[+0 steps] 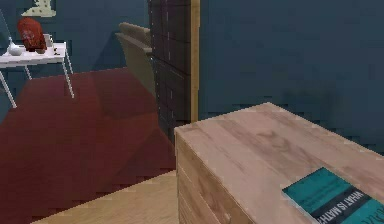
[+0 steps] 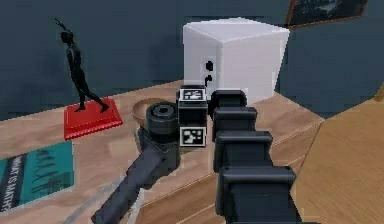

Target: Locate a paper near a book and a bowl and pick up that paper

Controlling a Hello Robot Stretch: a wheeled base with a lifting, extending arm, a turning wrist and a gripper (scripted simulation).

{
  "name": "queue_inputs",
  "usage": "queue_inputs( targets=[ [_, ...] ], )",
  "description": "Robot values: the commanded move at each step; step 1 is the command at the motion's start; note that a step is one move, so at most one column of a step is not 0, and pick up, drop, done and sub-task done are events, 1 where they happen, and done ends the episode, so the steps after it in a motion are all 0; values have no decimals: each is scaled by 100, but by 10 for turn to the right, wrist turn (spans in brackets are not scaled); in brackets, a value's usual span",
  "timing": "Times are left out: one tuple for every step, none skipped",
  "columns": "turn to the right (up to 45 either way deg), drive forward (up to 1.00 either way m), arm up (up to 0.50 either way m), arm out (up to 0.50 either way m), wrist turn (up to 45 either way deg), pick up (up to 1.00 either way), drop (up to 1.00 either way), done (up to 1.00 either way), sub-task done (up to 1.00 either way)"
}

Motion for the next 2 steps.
queue_inputs(
  targets=[
    [0, 0, 0, 0, 450, 0, 0, 0, 0],
    [0, 0, 0, 0, 450, 0, 0, 0, 0]
  ],
)
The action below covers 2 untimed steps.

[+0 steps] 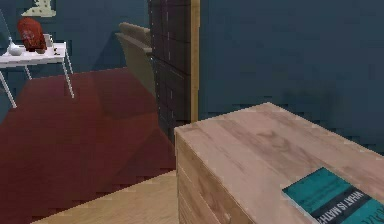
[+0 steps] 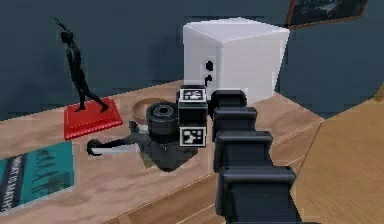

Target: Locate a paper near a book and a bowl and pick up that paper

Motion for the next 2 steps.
queue_inputs(
  targets=[
    [0, 0, 0, 0, 120, 0, 0, 0, 0],
    [0, 0, -12, 0, 0, 0, 0, 0, 0]
  ],
)
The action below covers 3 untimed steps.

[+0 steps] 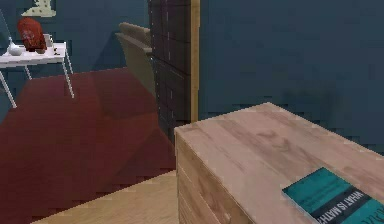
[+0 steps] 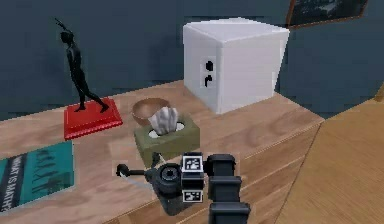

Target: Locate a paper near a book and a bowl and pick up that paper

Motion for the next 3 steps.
queue_inputs(
  targets=[
    [0, 0, 0, 0, 0, 100, 0, 0, 0],
    [0, 0, 10, 0, 0, 0, 0, 0, 0],
    [0, 0, 0, 0, 0, 0, 0, 100, 0]
  ],
)
